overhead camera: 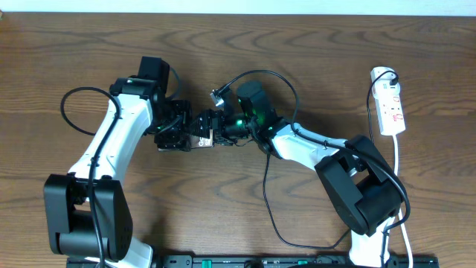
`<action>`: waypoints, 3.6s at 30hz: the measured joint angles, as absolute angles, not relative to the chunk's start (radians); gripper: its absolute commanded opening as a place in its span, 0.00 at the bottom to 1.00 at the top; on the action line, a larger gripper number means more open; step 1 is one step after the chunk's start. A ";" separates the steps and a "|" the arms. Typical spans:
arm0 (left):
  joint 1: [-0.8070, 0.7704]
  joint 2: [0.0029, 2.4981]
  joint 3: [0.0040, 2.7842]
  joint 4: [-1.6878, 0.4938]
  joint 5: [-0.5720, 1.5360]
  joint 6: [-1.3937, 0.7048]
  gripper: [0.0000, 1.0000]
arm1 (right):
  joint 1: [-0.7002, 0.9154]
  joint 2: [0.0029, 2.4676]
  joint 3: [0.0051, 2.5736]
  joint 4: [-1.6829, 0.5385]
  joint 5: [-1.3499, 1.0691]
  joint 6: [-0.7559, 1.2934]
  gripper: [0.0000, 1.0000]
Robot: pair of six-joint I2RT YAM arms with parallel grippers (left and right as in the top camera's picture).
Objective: Plug charger to phone and switch on socket
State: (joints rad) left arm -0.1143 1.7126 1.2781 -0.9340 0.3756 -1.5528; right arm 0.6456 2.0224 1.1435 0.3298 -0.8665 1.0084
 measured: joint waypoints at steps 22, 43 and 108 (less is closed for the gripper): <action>-0.121 1.713 1.278 -0.934 0.381 -1.553 0.08 | 0.662 2.022 1.143 0.328 -0.827 1.015 0.53; -0.121 1.713 1.278 -0.934 0.380 -1.553 0.07 | 0.666 2.022 1.143 0.327 -0.814 1.015 0.31; -0.121 1.709 1.278 -0.934 0.376 -1.553 0.08 | 0.679 2.022 1.143 0.317 -0.776 1.024 0.01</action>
State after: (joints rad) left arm -0.1207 1.7092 1.2781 -0.9344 0.3756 -1.5528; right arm 0.6788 2.0224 1.1435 0.3168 -0.7765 1.0241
